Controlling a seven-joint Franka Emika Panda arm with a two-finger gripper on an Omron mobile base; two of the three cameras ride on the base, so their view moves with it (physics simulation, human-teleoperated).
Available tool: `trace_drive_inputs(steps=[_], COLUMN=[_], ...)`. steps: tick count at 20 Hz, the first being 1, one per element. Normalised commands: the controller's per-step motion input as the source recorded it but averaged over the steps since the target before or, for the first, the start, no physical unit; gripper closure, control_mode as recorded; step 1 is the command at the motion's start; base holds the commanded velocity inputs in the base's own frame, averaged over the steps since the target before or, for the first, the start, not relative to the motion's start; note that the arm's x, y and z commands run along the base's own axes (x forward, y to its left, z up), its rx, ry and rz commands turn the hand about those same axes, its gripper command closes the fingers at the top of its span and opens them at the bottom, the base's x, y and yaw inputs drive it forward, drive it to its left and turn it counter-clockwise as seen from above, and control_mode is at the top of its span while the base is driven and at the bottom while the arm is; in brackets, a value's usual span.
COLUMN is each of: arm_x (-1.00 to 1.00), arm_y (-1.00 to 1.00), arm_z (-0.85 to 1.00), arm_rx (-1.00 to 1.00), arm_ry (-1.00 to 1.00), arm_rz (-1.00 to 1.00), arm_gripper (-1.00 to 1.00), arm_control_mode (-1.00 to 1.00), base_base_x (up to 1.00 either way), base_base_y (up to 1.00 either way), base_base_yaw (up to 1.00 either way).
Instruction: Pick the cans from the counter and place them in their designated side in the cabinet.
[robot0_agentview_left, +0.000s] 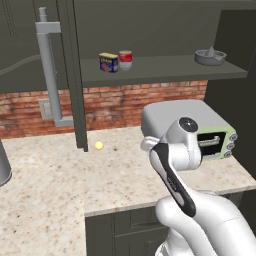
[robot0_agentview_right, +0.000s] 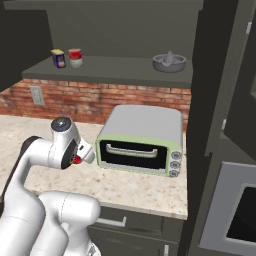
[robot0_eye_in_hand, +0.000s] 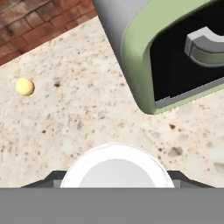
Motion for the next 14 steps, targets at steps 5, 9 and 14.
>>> trace_drive_inputs(steps=[5, 9, 14], arm_x=[-0.28, -0.26, -0.22], arm_y=[0.03, 0.01, 0.00], arm_z=[0.15, 0.28, 0.35], arm_rx=[0.00, 0.00, 0.00], arm_ry=[-0.21, -0.16, -0.10], arm_rz=[0.01, 0.01, 0.02], arm_gripper=[1.00, 1.00, 1.00], arm_control_mode=[-1.00, -1.00, -1.00], base_base_x=[0.00, 0.00, 0.00], base_base_y=[0.00, 0.00, 0.00], base_base_yaw=[0.00, 0.00, 0.00])
